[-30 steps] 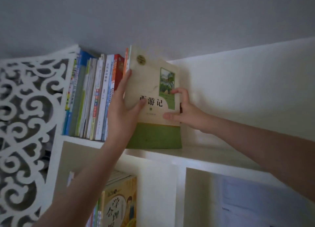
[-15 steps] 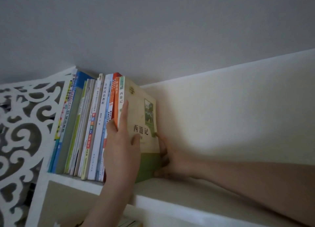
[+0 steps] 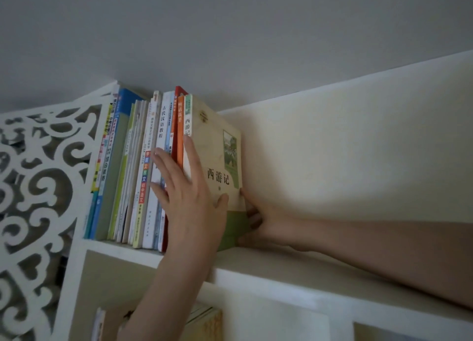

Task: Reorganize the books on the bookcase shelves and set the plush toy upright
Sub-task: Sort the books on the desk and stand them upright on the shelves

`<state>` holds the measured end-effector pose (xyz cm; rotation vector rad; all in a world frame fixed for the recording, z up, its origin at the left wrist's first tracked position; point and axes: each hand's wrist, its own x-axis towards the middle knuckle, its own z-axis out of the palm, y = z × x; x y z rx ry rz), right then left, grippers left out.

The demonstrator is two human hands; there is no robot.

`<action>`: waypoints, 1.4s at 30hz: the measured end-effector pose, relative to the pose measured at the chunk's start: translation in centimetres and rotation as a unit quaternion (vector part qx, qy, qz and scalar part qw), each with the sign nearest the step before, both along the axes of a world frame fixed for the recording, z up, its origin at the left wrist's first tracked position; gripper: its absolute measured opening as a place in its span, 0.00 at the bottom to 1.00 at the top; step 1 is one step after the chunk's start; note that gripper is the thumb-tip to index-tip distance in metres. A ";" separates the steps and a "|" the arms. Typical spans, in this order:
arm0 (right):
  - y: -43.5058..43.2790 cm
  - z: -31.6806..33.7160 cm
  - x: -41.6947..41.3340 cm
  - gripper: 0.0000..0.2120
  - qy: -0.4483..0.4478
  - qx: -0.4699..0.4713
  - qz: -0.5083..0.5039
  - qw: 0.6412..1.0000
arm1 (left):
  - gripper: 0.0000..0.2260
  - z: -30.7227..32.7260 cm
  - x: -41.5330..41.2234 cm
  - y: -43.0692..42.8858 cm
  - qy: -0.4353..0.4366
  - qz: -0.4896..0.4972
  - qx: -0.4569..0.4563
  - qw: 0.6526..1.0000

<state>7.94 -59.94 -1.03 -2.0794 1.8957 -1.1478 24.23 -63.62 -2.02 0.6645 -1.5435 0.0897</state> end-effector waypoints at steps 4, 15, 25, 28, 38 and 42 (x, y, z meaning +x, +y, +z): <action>-0.1 0.2 0.6 0.50 -0.006 0.007 -0.025 1.000 | 0.50 0.3 0.0 -0.2 -0.022 -0.021 0.019 0.999; 6.2 1.4 2.5 0.44 0.001 0.015 -0.088 0.996 | 0.21 -0.5 0.6 6.6 0.025 -0.156 -0.105 0.982; 26.7 -0.7 4.6 0.35 0.054 -0.086 -0.153 0.983 | 0.11 -4.3 -0.2 18.9 -0.056 -0.497 -0.038 0.865; 34.5 -4.2 5.6 0.35 0.085 -0.145 -0.173 0.970 | 0.09 -7.3 -1.4 22.3 -0.077 -0.547 -0.047 0.832; 55.3 -26.9 3.9 0.29 -0.156 -0.028 -0.434 0.887 | 0.08 -25.7 -10.6 38.3 -0.340 -0.742 0.222 0.534; 62.7 -42.1 4.0 0.37 -0.294 0.135 -0.611 0.722 | 0.12 -40.2 -14.4 45.3 -0.521 -0.642 0.338 0.448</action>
